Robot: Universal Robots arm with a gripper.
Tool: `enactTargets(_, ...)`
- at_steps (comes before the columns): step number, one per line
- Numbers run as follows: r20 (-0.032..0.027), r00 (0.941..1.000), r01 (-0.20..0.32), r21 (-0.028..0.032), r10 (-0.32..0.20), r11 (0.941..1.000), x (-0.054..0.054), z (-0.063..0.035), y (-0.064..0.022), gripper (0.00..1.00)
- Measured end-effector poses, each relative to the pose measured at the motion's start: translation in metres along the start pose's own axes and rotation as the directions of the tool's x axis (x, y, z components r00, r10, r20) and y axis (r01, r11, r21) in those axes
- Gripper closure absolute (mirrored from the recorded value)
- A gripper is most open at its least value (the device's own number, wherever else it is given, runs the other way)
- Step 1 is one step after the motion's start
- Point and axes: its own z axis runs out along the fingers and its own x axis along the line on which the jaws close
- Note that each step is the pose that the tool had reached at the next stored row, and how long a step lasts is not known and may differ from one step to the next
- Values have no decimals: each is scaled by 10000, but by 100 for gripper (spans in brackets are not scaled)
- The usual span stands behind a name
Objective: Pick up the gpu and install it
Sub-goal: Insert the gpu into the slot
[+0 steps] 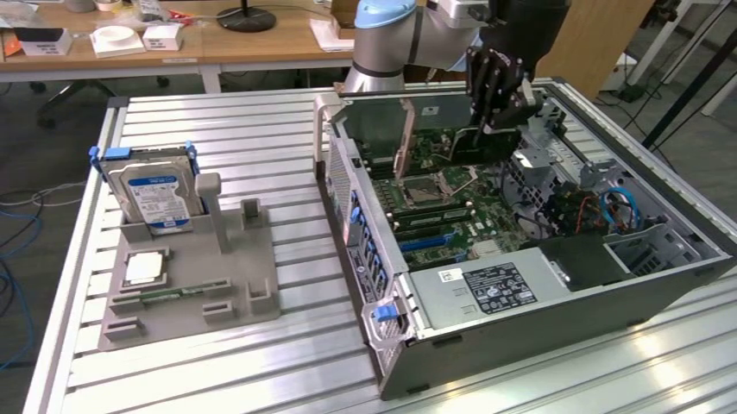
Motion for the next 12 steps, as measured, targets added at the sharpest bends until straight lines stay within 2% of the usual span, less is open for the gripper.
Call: enactTargets(12, 0, 10000, 1, 0, -1, 10000, 0, 68, 1, 74)
